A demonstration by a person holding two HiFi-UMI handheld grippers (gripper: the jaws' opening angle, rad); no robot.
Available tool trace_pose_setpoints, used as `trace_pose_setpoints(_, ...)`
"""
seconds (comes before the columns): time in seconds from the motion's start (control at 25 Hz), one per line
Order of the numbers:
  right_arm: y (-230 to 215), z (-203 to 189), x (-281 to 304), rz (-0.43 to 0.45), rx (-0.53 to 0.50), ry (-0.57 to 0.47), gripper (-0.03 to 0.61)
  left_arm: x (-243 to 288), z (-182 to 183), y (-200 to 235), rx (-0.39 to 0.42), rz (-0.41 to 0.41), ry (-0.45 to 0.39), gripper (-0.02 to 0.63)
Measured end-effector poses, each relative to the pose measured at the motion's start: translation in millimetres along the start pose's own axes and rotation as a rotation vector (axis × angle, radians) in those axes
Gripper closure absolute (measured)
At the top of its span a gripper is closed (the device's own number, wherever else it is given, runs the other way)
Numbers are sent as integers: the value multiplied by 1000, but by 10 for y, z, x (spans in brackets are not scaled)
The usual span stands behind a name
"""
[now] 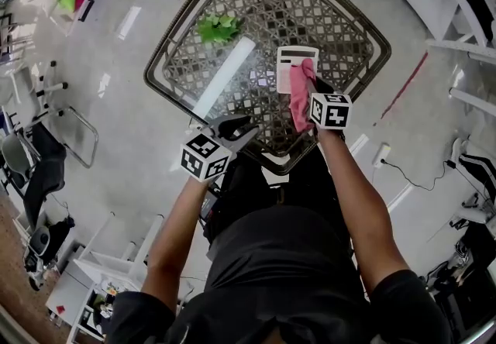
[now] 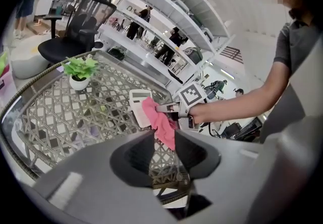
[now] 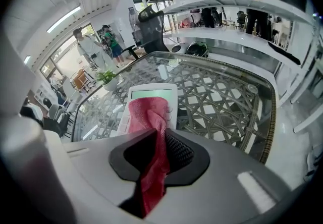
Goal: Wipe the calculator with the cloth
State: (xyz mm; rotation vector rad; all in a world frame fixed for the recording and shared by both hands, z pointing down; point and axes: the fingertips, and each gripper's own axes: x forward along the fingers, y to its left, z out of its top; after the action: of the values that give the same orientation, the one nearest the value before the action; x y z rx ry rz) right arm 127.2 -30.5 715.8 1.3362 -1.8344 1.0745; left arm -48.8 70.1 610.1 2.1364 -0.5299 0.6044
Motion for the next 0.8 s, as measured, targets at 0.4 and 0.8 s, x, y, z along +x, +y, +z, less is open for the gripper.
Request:
trace_pose_setpoints(0.4, -112, -36, -56, -35, -58, 26, 528, 10, 16, 33, 9, -4, 14, 445)
trace_pose_setpoints(0.8, 286, -56, 29, 20, -165, 42, 528, -9, 15, 69, 6, 2, 18, 445)
